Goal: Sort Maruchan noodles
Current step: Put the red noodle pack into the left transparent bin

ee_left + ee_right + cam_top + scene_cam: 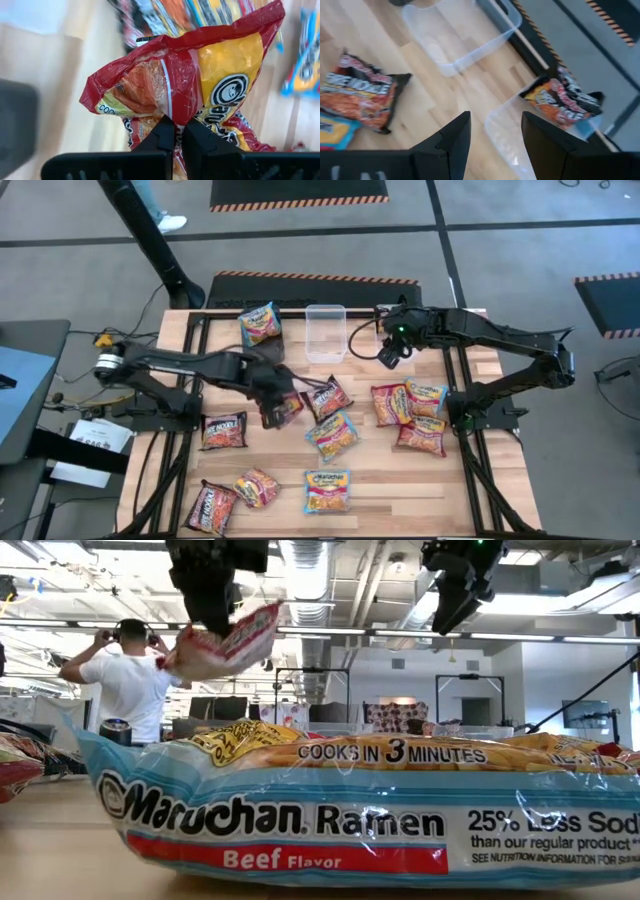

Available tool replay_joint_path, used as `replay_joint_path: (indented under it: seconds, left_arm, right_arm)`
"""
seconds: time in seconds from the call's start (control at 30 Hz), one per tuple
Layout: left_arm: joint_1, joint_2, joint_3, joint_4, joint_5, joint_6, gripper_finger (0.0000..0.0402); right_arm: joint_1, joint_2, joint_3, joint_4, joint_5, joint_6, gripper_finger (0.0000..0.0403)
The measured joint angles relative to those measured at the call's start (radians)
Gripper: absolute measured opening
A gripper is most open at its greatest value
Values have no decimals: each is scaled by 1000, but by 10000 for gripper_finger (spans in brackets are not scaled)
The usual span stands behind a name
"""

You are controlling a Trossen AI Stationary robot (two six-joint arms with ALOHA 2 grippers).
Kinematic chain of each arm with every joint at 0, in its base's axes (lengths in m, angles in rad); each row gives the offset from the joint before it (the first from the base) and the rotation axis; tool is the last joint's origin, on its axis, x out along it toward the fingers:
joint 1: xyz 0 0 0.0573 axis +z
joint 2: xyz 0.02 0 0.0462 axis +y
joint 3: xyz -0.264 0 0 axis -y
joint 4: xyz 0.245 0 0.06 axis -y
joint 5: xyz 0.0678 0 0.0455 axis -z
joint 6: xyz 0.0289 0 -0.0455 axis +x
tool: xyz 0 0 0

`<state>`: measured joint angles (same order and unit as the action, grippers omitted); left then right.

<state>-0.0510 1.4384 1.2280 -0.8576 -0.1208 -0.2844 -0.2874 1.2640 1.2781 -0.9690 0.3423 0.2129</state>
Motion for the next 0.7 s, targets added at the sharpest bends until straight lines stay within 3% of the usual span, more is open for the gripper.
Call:
replay_joint_path:
  seconds: [0.43, 0.7]
  left_arm:
    - [54, -183, -28, 43, -223, -93, 0]
    - [68, -211, -76, 183, -287, -92, 0]
  right_arm:
    - [5, 0, 0, 154, -266, 0, 201]
    - [72, 0, 0, 224, -294, 32, 201]
